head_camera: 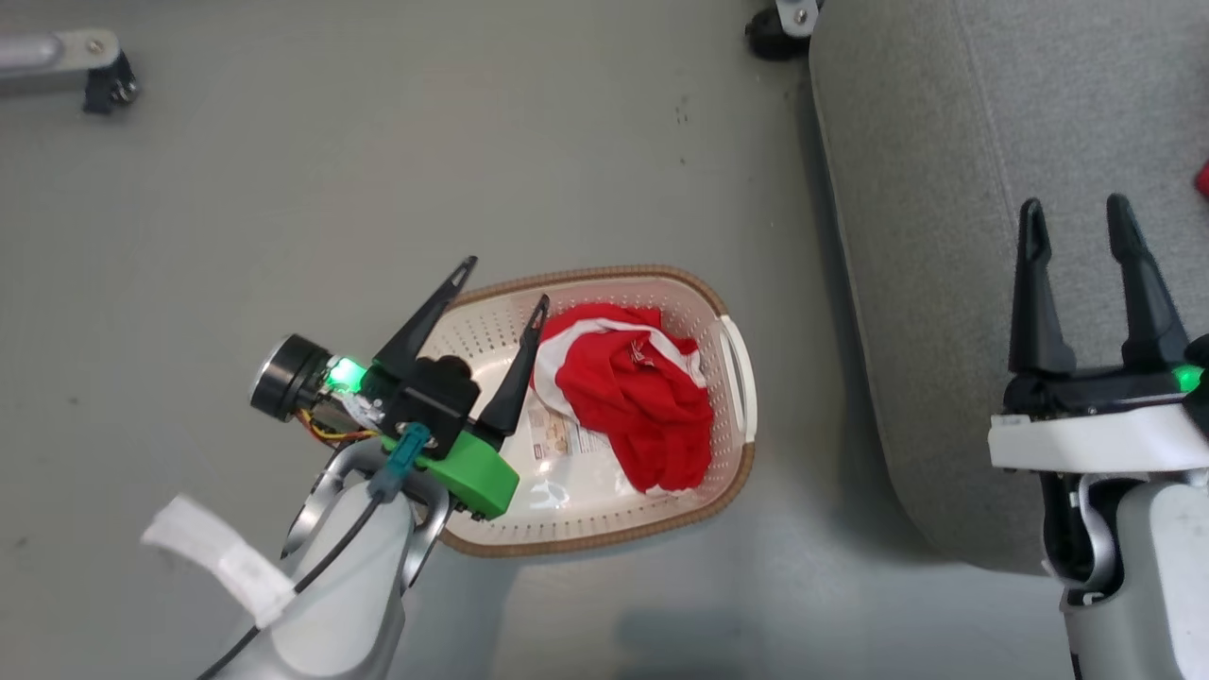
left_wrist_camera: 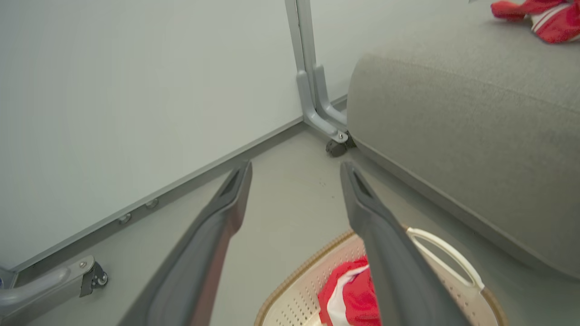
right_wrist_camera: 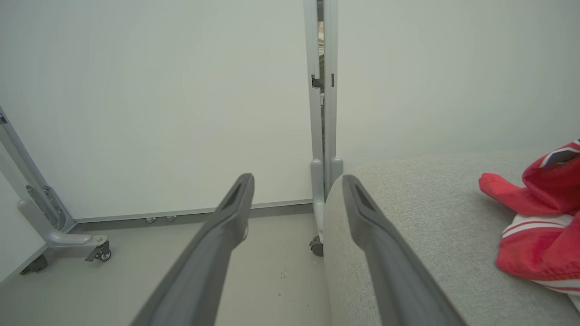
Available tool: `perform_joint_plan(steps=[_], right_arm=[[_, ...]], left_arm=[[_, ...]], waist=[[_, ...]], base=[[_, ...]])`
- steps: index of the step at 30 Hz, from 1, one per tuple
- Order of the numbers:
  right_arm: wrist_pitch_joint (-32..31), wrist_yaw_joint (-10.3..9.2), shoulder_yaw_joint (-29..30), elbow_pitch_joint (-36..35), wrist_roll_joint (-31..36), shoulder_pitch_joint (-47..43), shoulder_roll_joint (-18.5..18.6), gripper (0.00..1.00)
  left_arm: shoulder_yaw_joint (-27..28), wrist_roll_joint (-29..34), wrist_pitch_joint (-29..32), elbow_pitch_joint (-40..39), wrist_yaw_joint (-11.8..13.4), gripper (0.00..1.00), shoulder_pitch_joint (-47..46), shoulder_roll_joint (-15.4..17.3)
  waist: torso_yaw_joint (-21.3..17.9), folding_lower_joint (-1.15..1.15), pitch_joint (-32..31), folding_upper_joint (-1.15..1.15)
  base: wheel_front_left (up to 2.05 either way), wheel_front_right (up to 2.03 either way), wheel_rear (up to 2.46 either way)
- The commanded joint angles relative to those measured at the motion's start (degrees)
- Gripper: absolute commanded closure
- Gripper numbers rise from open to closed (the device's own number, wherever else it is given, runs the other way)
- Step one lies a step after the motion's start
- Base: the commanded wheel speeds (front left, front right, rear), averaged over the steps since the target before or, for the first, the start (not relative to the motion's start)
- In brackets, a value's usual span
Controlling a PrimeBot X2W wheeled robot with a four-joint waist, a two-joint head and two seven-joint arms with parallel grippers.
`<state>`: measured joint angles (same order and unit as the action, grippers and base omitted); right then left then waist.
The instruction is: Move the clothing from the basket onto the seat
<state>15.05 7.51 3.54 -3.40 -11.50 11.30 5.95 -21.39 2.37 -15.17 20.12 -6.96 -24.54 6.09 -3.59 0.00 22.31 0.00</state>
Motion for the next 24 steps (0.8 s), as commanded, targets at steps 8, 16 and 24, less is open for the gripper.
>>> perform_joint_plan(steps=[8,16,24], right_arm=[[0.19,-0.03,2.26,-4.36,0.73,6.46,0.47,0.00],[0.19,-0.04,1.56,-6.28,0.10,9.41,-0.42,0.00],[0.19,-0.04,-0.55,-6.75,-0.28,11.58,-1.77,0.00]], left_arm=[[-15.12,5.72,0.02,21.89,-0.52,0.00,-18.66,2.22],[-26.79,7.90,0.88,39.93,-0.50,0.00,-32.14,0.90],[-32.15,8.49,2.28,50.08,-0.50,0.00,-39.16,-0.30]], waist=[[-5.89,0.00,18.40,0.00],[-8.56,0.00,24.41,0.00],[-12.14,0.00,29.24,0.00]], base=[[0.00,0.00,0.00],[0.00,0.00,0.00],[0.00,0.00,0.00]])
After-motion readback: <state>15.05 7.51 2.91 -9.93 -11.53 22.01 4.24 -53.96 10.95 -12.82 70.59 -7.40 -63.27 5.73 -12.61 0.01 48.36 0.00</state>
